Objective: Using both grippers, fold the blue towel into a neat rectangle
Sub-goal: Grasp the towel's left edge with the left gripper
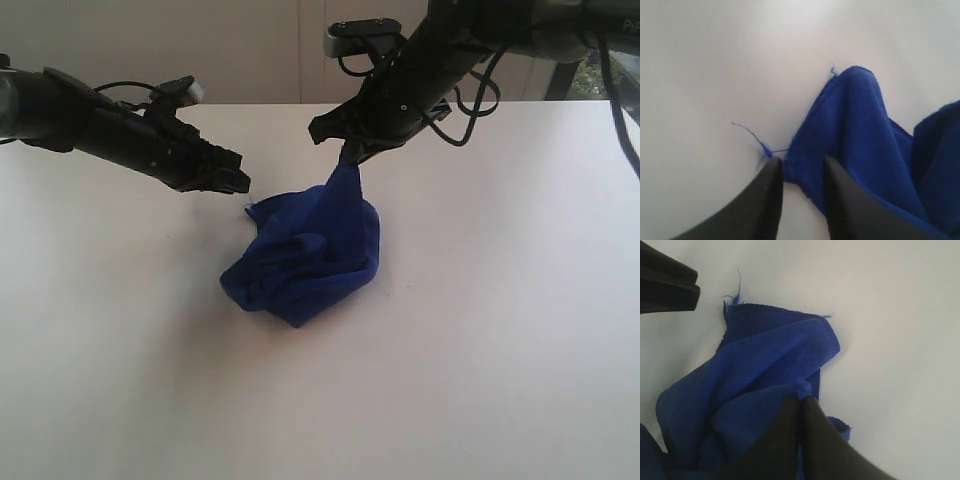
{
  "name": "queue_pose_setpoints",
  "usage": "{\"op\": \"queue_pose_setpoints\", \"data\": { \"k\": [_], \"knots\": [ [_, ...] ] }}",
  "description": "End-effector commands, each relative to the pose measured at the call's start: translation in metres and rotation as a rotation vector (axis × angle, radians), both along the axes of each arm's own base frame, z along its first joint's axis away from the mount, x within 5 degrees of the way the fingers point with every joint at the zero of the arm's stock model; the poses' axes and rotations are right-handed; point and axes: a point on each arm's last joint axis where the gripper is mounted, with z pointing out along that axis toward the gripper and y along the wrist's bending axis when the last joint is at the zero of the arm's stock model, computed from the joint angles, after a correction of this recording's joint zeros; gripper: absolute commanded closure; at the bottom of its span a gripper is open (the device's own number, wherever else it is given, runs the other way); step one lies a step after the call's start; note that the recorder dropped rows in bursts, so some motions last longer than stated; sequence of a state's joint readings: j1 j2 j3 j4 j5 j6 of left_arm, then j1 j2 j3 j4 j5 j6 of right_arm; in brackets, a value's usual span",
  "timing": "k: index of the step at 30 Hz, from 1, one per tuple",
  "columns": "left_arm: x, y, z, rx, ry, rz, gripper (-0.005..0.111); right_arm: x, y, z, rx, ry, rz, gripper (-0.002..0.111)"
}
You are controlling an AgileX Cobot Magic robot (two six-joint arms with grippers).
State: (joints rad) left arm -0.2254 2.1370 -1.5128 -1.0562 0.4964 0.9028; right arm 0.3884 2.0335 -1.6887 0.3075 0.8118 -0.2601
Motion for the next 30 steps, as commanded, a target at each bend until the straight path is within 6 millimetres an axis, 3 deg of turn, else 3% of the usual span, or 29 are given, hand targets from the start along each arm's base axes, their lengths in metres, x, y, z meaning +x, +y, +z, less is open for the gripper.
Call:
{"op": "queue_pose_setpoints", "data": {
  "k": [1, 17, 24, 30],
  "knots": [
    [0.001, -0.010, -0.001, 0.029, -0.042, 0.006, 0.059, 0.000, 0.000, -0.002, 0.003, 0.001, -0.005, 0.108],
    [0.006, -0.023, -0.027, -0.035, 0.025, 0.082, 0.058, 0.000, 0.000, -0.002, 0.003, 0.001, -0.006, 0.108],
    [0.002, -0.027, -0.042, -0.044, 0.077, 0.046, 0.058, 0.000, 0.000, -0.002, 0.003, 0.001, -0.006, 0.108],
    [-0.001, -0.034, -0.042, -0.017, 0.038, -0.010, 0.063, 0.001, 0.000, -0.002, 0.004, -0.001, -0.006, 0.108]
  ]
}}
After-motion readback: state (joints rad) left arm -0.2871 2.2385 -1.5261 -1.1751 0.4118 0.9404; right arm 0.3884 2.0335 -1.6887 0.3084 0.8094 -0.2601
